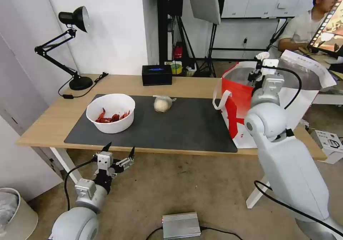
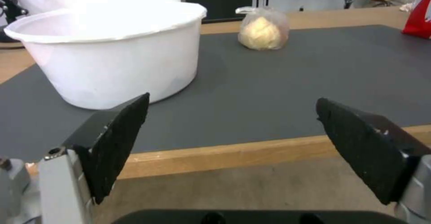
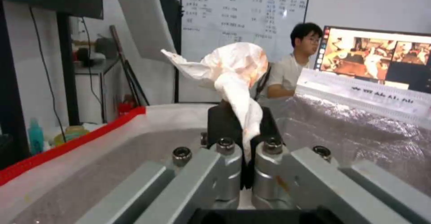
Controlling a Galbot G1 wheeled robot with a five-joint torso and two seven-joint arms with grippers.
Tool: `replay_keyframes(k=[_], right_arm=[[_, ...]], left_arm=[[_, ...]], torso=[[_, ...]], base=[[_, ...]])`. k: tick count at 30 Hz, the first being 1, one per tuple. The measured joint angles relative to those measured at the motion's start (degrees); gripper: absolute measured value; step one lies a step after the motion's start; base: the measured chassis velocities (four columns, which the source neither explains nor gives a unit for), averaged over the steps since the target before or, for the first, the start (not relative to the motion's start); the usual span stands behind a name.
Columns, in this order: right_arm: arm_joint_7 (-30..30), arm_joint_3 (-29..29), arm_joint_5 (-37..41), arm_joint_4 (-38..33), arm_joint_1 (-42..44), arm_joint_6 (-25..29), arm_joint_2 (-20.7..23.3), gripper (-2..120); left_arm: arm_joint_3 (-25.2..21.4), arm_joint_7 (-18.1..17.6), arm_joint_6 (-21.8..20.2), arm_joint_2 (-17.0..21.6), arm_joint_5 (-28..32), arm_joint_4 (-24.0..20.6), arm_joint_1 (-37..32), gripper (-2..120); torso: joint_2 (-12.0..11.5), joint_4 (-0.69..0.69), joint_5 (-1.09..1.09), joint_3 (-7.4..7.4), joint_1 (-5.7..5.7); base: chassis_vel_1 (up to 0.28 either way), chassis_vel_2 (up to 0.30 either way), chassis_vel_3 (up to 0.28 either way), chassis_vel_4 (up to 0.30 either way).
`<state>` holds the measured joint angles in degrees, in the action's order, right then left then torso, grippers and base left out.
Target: Pick up the trash from the table and place it into the takeout bag.
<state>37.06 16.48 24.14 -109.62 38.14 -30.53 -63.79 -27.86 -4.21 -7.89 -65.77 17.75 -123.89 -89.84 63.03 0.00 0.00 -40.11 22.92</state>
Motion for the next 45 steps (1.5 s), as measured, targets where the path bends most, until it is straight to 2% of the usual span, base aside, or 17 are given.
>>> replay_keyframes(k=[2, 3, 4, 6, 8, 10, 11, 14, 15, 18, 19, 23, 24, 29, 36, 42, 45], right_arm=[[0.0, 0.2, 1.1, -0.2, 0.4, -0.1, 0.3, 0], [0.0, 0.2, 1.8, -0.2, 0.5, -0.1, 0.3, 6], [0.0, 0.2, 1.8, -0.2, 0.5, -0.1, 0.3, 6], [0.1, 0.2, 2.5, -0.3, 0.5, -0.1, 0.2, 17], [0.1, 0.2, 2.6, -0.3, 0.5, -0.1, 0.1, 20], [0.1, 0.2, 2.7, -0.2, 0.2, -0.1, -0.1, 32], [0.1, 0.2, 2.7, -0.2, 0.2, -0.1, -0.1, 32], [0.1, 0.1, 2.7, -0.1, 0.1, -0.1, -0.2, 45], [0.1, 0.1, 2.7, -0.1, 0.1, -0.1, -0.2, 45], [0.1, 0.0, 2.7, 0.2, -0.4, -0.1, -0.2, 60], [0.1, 0.0, 2.7, 0.2, -0.4, -0.1, -0.2, 60], [0.0, -0.1, 2.7, 0.4, -0.9, -0.1, -0.1, 78], [0.0, -0.1, 2.7, 0.4, -0.9, -0.1, -0.1, 78], [0.0, 0.0, 2.9, 0.2, -1.0, 0.1, 0.1, 97], [-1.4, -0.2, 4.0, -0.4, -1.1, 3.2, 0.1, 100], [-6.9, -2.5, 8.1, -2.0, -1.3, 9.2, 0.3, 100], [-9.0, -3.3, 10.1, -2.7, -0.9, 10.5, 0.5, 100]], left_arm=[[0.1, 0.0, 0.0, -0.2, -0.2, 0.0, -0.1, 100], [0.1, 0.0, 0.0, -0.2, -0.2, 0.0, -0.2, 100], [0.1, 0.0, 0.0, -0.2, -0.2, 0.0, -0.2, 100], [0.1, 0.0, 0.0, -0.3, -0.2, 0.0, -0.2, 100], [0.1, 0.0, 0.0, -0.2, -0.2, -0.1, -0.2, 100], [0.0, 0.0, 0.0, -0.2, -0.2, -0.1, -0.3, 100], [0.0, 0.0, 0.0, -0.2, -0.2, -0.1, -0.3, 100], [0.0, 0.0, 0.0, -0.2, -0.2, -0.1, -0.2, 100], [0.0, 0.0, 0.0, -0.2, -0.2, -0.1, -0.2, 100], [0.1, 0.0, -0.1, -0.2, -0.2, 0.2, 0.2, 100], [0.1, 0.0, -0.1, -0.2, -0.2, 0.2, 0.2, 100], [0.3, 0.0, -0.1, -0.3, -0.2, 0.4, 0.4, 100], [0.3, 0.0, -0.1, -0.3, -0.2, 0.4, 0.4, 100], [0.2, -0.1, -0.1, -0.4, -0.2, 0.4, 0.4, 100], [-0.2, -0.1, -0.1, -0.4, -0.1, 0.1, 0.3, 100], [-0.3, -0.1, -0.2, -0.4, -0.1, 0.0, 0.2, 100], [-0.4, -0.1, -0.2, -0.4, 0.0, 0.0, 0.2, 100]], torso=[[0.0, 0.00, 0.00, 0.00, 0.00], [0.0, 0.00, 0.00, 0.00, 0.00], [0.0, 0.00, 0.00, 0.00, 0.00], [0.0, 0.00, 0.00, 0.00, 0.00], [0.0, 0.00, 0.00, 0.00, 0.00], [0.0, 0.00, 0.00, 0.00, 0.00], [0.0, 0.00, 0.00, 0.00, 0.00], [0.0, 0.00, 0.00, 0.00, 0.00], [0.0, 0.00, 0.00, 0.00, 0.00], [0.0, 0.00, 0.00, 0.00, 0.00], [0.0, 0.00, 0.00, 0.00, 0.00], [0.0, 0.00, 0.00, 0.00, 0.00], [0.0, 0.00, 0.00, 0.00, 0.00], [0.0, 0.00, 0.00, 0.00, 0.00], [0.0, 0.00, 0.00, 0.00, 0.00], [0.0, 0.00, -0.01, 0.00, 0.00], [0.0, 0.00, -0.01, 0.01, 0.00]], base=[[0.000, 0.000, 0.000, 0.000], [0.000, 0.000, 0.000, 0.000], [0.000, 0.000, 0.000, 0.000], [0.000, 0.000, 0.000, 0.000], [0.000, 0.000, 0.000, 0.000], [0.000, 0.000, 0.000, 0.000], [0.000, 0.000, 0.000, 0.000], [0.000, 0.000, 0.000, 0.000], [0.000, 0.000, 0.000, 0.000], [0.000, 0.000, 0.000, 0.000], [0.000, 0.000, 0.000, 0.000], [0.000, 0.000, 0.000, 0.000], [0.000, 0.000, 0.000, 0.000], [0.000, 0.000, 0.000, 0.000], [0.000, 0.000, 0.000, 0.000], [0.000, 0.000, 0.000, 0.000], [0.000, 0.000, 0.000, 0.000]])
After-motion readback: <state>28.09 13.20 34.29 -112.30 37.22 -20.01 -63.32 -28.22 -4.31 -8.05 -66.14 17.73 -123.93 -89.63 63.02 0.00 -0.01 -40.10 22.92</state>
